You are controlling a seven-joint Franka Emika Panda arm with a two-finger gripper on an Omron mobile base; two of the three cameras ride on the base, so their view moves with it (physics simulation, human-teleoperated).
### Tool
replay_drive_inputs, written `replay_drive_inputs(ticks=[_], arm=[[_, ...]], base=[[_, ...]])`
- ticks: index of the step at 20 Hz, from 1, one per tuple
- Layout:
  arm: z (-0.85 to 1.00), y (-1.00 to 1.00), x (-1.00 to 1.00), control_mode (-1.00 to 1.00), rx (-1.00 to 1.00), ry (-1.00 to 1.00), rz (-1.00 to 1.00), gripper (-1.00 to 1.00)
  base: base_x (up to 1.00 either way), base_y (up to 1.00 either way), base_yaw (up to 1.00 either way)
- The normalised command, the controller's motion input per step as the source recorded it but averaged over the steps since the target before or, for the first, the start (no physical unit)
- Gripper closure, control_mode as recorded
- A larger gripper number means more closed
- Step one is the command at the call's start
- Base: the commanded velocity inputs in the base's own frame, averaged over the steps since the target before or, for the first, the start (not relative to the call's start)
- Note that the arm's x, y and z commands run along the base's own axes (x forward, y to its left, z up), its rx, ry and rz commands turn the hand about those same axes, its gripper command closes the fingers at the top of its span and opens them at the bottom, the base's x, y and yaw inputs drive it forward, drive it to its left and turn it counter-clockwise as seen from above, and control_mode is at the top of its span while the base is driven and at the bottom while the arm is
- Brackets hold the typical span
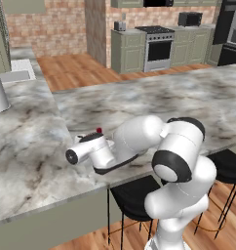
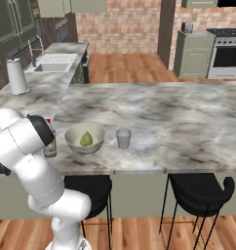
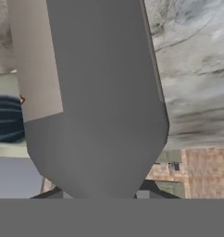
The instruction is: There is a bowl on the dining counter. Grab a lemon wedge from the fridge and place it in the bowl. Then get the liquor bottle and glass cup from the cabinet and place them next to the bowl.
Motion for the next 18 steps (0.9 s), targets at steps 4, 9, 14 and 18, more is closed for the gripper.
replay_drive_inputs(ticks=[4, 9, 14, 18], arm=[[0.0, -0.08, -0.19, -1.0, 0.0, -0.07, -0.2, 1.0], [0.0, -0.03, -0.1, -1.0, 0.0, -0.14, -0.19, 1.0], [0.02, -0.01, 0.07, -1.0, 0.0, -0.27, -0.18, 1.0], [-0.08, 0.0, 0.13, -1.0, 0.0, -0.18, -0.16, 1.0]], base=[[0.0, 0.0, 0.0], [0.0, 0.0, 0.0], [0.0, 0.0, 0.0], [0.0, 0.0, 0.0]])
